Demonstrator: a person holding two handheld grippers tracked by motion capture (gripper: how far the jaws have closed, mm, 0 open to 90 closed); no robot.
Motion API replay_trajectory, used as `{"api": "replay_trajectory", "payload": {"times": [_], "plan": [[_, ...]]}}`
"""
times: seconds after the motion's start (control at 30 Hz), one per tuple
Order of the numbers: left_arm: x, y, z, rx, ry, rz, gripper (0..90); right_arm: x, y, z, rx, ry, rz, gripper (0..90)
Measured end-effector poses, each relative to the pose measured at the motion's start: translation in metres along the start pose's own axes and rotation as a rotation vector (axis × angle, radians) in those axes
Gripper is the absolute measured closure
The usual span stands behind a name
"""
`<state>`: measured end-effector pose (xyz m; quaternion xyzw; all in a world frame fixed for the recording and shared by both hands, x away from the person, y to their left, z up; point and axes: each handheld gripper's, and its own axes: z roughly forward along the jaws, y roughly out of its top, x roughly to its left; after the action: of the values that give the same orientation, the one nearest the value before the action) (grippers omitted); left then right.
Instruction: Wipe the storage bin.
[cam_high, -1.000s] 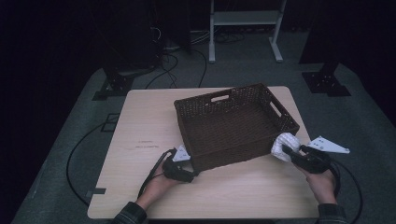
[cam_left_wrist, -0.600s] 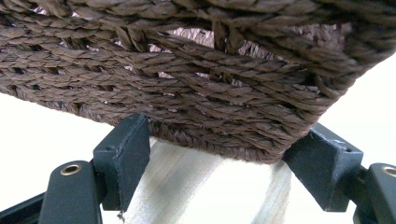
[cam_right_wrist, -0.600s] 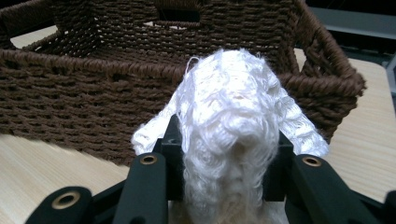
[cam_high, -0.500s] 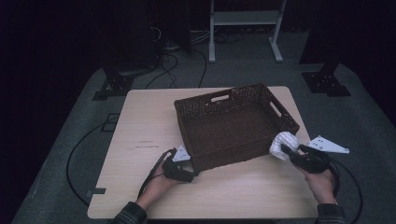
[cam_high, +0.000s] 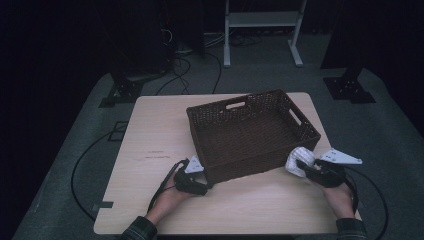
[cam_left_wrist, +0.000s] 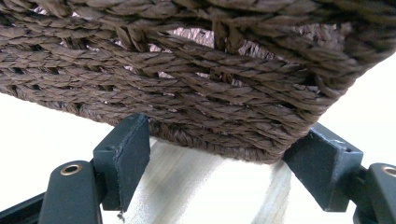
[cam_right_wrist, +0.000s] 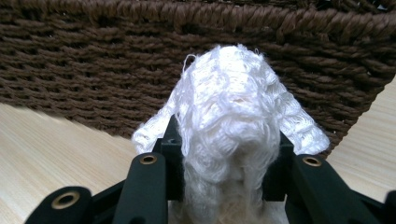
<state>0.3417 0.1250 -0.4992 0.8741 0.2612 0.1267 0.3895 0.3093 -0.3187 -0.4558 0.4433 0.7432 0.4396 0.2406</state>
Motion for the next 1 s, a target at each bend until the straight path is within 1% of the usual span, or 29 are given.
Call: {"api": "replay_trajectory", "payload": {"times": [0.17, 0.2, 0.27, 0.37, 0.43, 0.53, 0.6, 0.77, 0.83, 0.9, 0.93, 0.97, 1.0], "plan": [[0.0, 0.0, 0.0, 0.0, 0.0, 0.0, 23.8, 0.0, -0.003, 0.004, 0.023, 0.0, -0.007, 61.4], [0.0, 0.0, 0.0, 0.0, 0.0, 0.0, 23.9, 0.0, -0.005, 0.007, 0.039, 0.006, -0.003, 61.4], [0.0, 0.0, 0.0, 0.0, 0.0, 0.0, 23.8, 0.0, -0.007, 0.01, 0.059, 0.004, -0.012, 61.3], [0.0, 0.0, 0.0, 0.0, 0.0, 0.0, 23.9, 0.0, -0.009, 0.012, 0.068, 0.007, -0.014, 61.2], [0.0, 0.0, 0.0, 0.0, 0.0, 0.0, 23.8, 0.001, -0.011, 0.014, 0.085, 0.01, -0.015, 61.2], [0.0, 0.0, 0.0, 0.0, 0.0, 0.0, 23.9, 0.001, -0.015, 0.019, 0.124, 0.016, -0.02, 61.3], [0.0, 0.0, 0.0, 0.0, 0.0, 0.0, 23.8, 0.002, -0.017, 0.022, 0.131, 0.023, -0.019, 61.3], [0.0, 0.0, 0.0, 0.0, 0.0, 0.0, 23.9, 0.003, -0.017, 0.021, 0.126, 0.027, -0.011, 61.4], [0.0, 0.0, 0.0, 0.0, 0.0, 0.0, 23.9, 0.003, -0.016, 0.02, 0.123, 0.028, -0.018, 61.4], [0.0, 0.0, 0.0, 0.0, 0.0, 0.0, 23.9, 0.007, -0.011, 0.017, 0.103, 0.026, -0.031, 61.5], [0.0, 0.0, 0.0, 0.0, 0.0, 0.0, 23.8, 0.007, -0.011, 0.017, 0.103, 0.026, -0.031, 61.5], [0.0, 0.0, 0.0, 0.0, 0.0, 0.0, 23.8, 0.008, -0.01, 0.015, 0.092, 0.027, -0.034, 61.5], [0.0, 0.0, 0.0, 0.0, 0.0, 0.0, 23.8, 0.009, -0.006, 0.011, 0.069, 0.03, -0.033, 61.5]]}}
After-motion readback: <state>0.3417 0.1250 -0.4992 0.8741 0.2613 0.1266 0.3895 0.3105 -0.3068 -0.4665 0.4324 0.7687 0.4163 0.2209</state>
